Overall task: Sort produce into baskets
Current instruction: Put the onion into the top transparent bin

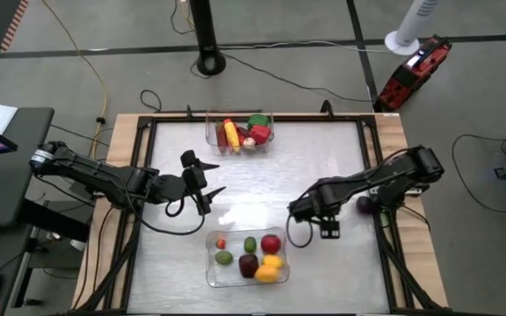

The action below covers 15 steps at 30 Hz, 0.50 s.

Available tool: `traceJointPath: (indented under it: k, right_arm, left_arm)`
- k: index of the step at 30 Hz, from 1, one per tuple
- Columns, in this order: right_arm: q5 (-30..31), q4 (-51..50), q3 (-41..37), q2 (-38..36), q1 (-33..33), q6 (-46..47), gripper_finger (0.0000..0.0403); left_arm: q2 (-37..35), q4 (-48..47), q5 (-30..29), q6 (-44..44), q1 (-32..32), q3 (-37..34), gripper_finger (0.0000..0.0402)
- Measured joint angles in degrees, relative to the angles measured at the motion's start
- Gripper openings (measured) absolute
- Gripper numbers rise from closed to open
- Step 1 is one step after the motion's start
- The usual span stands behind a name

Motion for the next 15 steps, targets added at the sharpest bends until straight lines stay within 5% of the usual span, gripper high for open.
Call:
traceJointPath:
  k: [8, 15]
  right_arm:
    - [0.0, 2.0, -17.5, -7.7, -6.4, 5.7, 0.0338]
    - [-0.1, 0.8, -24.9, -10.8, -9.9, 9.4, 0.0365]
  left_arm:
    - [0.0, -0.1, 0.0, -0.3, 0.0, 0.0, 0.0304]
    - [0.0, 0.0, 0.0, -0.3, 0.0, 0.0, 0.0304]
